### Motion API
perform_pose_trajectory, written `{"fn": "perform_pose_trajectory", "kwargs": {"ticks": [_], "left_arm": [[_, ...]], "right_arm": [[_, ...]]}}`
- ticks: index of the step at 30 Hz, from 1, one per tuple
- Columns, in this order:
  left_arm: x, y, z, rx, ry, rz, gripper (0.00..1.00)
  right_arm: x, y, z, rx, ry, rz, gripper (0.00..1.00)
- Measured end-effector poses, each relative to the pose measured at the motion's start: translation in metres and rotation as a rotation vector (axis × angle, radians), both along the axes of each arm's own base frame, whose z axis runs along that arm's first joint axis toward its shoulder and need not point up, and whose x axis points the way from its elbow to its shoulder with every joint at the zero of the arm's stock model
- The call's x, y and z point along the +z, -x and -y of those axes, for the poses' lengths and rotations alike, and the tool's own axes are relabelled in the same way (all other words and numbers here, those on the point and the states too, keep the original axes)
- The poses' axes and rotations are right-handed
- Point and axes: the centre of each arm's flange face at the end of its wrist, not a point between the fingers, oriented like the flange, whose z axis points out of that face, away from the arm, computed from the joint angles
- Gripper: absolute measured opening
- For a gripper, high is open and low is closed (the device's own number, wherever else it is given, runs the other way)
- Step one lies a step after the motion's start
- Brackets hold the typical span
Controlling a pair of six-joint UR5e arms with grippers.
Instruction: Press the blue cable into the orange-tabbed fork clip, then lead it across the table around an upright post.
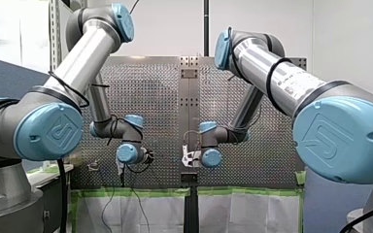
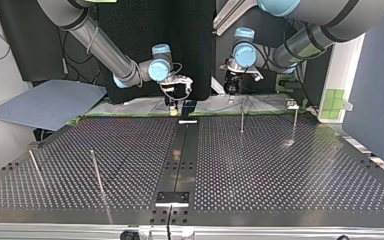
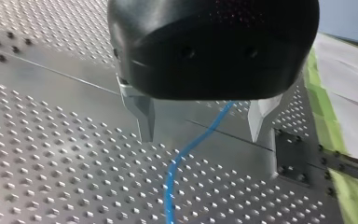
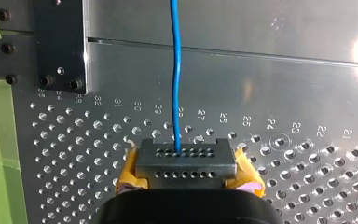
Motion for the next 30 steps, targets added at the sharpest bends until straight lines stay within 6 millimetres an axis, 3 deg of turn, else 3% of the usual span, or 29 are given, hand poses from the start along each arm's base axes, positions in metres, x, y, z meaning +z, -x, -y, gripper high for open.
{"fn": "perform_pose_trajectory", "kwargs": {"ticks": [11,30], "left_arm": [[-0.003,-0.023,0.006,0.028,-0.016,-0.01,1.0],[0.004,-0.034,0.01,0.051,-0.101,0.004,1.0]], "right_arm": [[0.0,-0.003,-0.003,0.009,0.0,0.0,0.0],[0.002,-0.007,-0.005,0.018,0.003,0.0,0.0]]}}
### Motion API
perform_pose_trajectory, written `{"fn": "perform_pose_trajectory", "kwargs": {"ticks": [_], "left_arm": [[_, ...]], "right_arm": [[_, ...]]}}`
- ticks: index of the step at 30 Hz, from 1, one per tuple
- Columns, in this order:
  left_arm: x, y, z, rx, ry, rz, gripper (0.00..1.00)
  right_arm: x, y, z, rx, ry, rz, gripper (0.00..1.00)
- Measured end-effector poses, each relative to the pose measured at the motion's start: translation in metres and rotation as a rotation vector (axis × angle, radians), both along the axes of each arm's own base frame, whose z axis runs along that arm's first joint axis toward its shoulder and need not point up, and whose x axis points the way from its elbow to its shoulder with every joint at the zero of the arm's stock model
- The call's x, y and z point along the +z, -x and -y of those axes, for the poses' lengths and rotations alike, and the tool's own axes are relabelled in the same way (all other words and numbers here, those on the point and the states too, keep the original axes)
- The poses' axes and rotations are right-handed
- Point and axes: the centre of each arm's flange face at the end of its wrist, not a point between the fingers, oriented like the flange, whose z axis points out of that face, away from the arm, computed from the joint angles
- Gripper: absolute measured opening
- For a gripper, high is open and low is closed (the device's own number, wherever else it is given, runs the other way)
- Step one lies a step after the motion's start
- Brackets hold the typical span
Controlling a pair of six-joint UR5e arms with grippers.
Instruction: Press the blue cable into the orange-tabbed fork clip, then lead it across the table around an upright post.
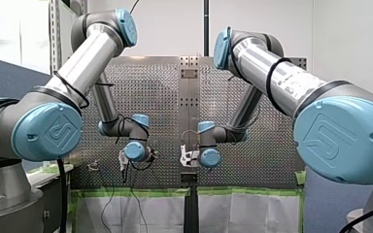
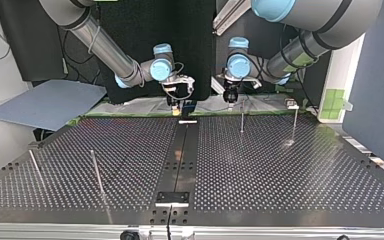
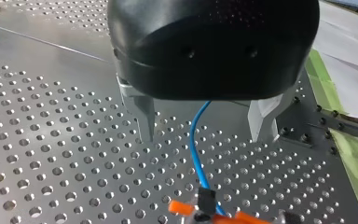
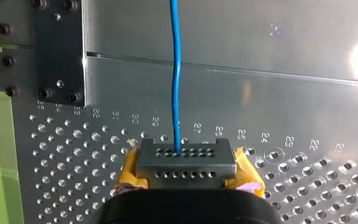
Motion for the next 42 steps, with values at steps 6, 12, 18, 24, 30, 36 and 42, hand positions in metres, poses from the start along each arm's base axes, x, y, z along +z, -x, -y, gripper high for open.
{"fn": "perform_pose_trajectory", "kwargs": {"ticks": [6,12,18,24,30,36,42], "left_arm": [[0.0,0.001,0.001,-0.008,-0.027,0.004,1.0],[0.0,0.001,0.002,0.005,-0.033,0.008,0.49],[0.001,0.003,0.001,0.044,-0.041,0.009,0.0],[0.001,0.004,-0.001,0.09,-0.047,0.01,0.0],[0.003,0.003,0.001,0.098,-0.048,0.009,0.0],[0.006,0.0,0.007,0.09,-0.046,0.008,0.0],[0.007,0.0,0.01,0.084,-0.048,-0.01,0.38]], "right_arm": [[0.0,-0.001,-0.001,0.003,0.0,0.0,0.0],[0.0,-0.001,-0.001,0.003,0.0,-0.001,0.0],[0.0,-0.001,-0.001,0.003,0.0,0.0,0.0],[0.0,-0.001,-0.001,0.003,0.0,0.0,0.0],[0.0,-0.001,-0.001,0.003,0.0,-0.001,0.0],[-0.001,-0.001,-0.002,0.003,-0.006,-0.006,0.0],[-0.001,-0.001,-0.003,0.004,-0.008,-0.007,0.0]]}}
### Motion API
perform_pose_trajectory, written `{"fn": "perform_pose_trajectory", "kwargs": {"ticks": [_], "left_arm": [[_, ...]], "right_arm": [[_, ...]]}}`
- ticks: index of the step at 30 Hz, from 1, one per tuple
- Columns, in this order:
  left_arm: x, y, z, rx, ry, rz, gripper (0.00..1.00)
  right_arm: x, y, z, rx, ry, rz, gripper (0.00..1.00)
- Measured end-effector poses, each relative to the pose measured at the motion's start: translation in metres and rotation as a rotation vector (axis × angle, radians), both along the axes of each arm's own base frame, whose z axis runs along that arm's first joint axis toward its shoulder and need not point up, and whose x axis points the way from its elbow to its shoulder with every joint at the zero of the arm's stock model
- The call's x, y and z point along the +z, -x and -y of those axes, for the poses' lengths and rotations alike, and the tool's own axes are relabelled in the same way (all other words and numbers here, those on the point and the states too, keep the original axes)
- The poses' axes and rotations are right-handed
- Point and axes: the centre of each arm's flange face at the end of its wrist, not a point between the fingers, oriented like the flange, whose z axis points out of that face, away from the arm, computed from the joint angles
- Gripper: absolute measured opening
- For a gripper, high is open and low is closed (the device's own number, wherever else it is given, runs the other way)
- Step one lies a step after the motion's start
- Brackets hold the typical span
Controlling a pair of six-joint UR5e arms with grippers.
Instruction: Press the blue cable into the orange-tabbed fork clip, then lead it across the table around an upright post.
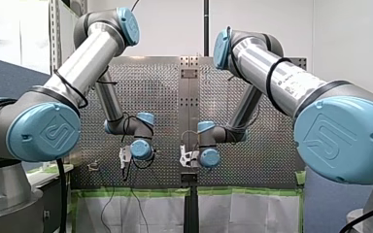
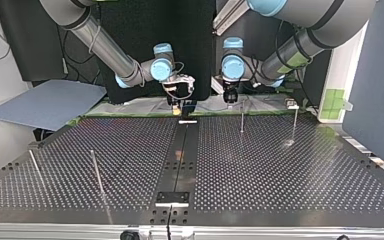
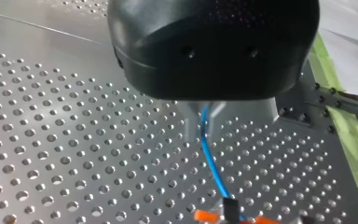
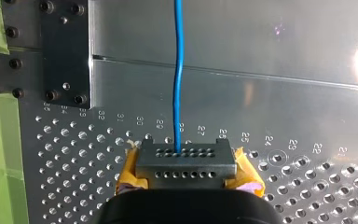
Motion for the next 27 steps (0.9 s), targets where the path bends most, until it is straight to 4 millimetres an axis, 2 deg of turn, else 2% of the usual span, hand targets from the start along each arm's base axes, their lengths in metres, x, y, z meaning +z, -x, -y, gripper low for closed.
{"fn": "perform_pose_trajectory", "kwargs": {"ticks": [6,7,20,27], "left_arm": [[0.0,0.001,0.0,0.001,0.001,-0.009,0.38],[0.0,0.001,0.0,0.001,0.001,-0.009,0.53],[0.014,-0.016,0.019,-0.041,0.018,0.016,0.53],[0.005,-0.017,0.02,-0.042,0.01,-0.009,0.53]], "right_arm": [[0.0,0.0,0.0,0.0,0.0,0.0,0.0],[0.0,0.0,0.0,0.0,0.0,-0.001,0.0],[0.0,0.0,0.0,0.0,0.002,0.0,0.0],[0.0,0.0,0.0,0.0,0.003,0.001,0.0]]}}
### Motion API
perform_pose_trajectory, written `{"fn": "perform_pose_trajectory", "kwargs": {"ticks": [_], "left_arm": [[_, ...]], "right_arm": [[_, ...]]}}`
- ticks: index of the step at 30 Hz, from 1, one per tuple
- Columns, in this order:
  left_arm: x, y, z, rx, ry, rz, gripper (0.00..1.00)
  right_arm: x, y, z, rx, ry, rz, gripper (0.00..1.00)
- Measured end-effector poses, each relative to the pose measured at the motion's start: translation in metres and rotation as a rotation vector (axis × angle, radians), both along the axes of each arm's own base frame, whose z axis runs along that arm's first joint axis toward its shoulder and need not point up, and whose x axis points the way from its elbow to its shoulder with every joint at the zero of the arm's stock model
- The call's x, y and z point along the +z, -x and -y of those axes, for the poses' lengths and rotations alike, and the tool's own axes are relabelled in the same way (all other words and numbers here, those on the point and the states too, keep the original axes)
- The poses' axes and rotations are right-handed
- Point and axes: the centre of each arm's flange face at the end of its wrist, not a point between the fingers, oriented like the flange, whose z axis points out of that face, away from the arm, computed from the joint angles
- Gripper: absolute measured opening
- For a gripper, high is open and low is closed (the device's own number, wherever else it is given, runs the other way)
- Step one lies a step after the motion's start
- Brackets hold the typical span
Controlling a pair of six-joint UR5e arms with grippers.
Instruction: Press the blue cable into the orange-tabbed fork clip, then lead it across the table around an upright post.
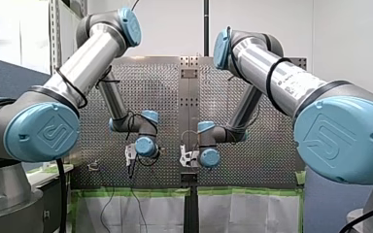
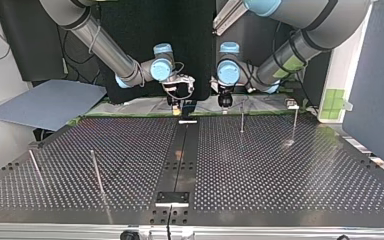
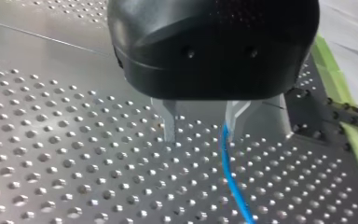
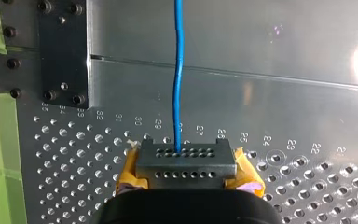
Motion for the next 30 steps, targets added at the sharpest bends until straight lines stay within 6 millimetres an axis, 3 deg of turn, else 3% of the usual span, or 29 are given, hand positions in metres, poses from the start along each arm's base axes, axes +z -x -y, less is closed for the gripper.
{"fn": "perform_pose_trajectory", "kwargs": {"ticks": [11,18,23,24,25,26,27,29,30], "left_arm": [[-0.037,-0.014,0.02,-0.003,-0.008,-0.038,0.53],[-0.041,-0.017,0.027,0.014,-0.026,-0.044,0.53],[-0.041,-0.014,0.03,0.019,-0.038,-0.046,0.3],[-0.041,-0.014,0.03,0.022,-0.04,-0.046,0.3],[-0.041,-0.013,0.03,0.026,-0.043,-0.046,0.24],[-0.041,-0.013,0.03,0.032,-0.049,-0.048,0.12],[-0.042,-0.012,0.03,0.035,-0.055,-0.05,0.12],[-0.042,-0.01,0.03,0.037,-0.073,-0.059,0.0],[-0.042,-0.009,0.03,0.037,-0.079,-0.062,0.0]], "right_arm": [[0.0,0.0,0.0,0.001,-0.002,-0.001,0.0],[0.0,0.001,0.001,-0.001,-0.001,-0.002,0.0],[0.0,0.001,0.001,-0.001,-0.001,-0.002,0.0],[0.0,0.001,0.001,0.0,-0.001,-0.002,0.0],[0.0,0.001,0.001,0.0,-0.001,-0.002,0.0],[0.0,0.001,0.001,0.0,-0.002,-0.003,0.0],[0.0,0.001,0.001,0.0,-0.002,-0.003,0.0],[0.0,0.001,0.001,0.0,-0.002,-0.003,0.0],[0.0,0.001,0.001,0.0,-0.002,-0.003,0.0]]}}
